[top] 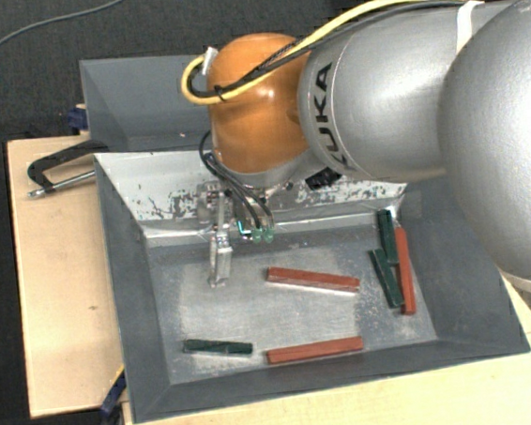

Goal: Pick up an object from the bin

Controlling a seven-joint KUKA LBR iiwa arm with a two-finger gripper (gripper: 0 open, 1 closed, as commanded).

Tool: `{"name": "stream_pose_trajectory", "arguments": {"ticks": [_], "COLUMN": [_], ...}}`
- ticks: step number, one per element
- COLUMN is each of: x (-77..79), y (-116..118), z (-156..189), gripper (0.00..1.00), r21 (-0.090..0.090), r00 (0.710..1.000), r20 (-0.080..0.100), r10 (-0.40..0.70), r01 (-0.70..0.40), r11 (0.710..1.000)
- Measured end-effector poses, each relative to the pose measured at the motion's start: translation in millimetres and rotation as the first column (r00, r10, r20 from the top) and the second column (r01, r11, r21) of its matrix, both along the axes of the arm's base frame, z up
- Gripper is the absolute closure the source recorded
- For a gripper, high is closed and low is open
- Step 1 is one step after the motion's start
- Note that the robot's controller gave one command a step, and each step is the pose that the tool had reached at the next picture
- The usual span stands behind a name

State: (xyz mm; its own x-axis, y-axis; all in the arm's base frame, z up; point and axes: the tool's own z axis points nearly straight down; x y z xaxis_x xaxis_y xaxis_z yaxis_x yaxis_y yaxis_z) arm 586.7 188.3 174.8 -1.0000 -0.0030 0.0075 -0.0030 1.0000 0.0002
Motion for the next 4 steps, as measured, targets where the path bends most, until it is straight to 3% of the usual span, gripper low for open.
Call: {"name": "stream_pose_trajectory", "arguments": {"ticks": [1,2,3,4], "x": [-46.7,-95.3,-62.9,-70.0], "y": [16,10,-45,-60], "z": [-108,-104,10,31], "gripper": [0.00,0.00,0.00,0.00], "r21": [0.000,0.001,-0.002,-0.002], "r00": [0.999,0.956,0.960,0.875], "r20": [-0.001,0.008,0.023,0.016], "r10": [0.052,0.292,0.279,0.483], "r01": [-0.052,-0.292,-0.279,-0.483], "r11": [0.999,0.957,0.960,0.875]}}
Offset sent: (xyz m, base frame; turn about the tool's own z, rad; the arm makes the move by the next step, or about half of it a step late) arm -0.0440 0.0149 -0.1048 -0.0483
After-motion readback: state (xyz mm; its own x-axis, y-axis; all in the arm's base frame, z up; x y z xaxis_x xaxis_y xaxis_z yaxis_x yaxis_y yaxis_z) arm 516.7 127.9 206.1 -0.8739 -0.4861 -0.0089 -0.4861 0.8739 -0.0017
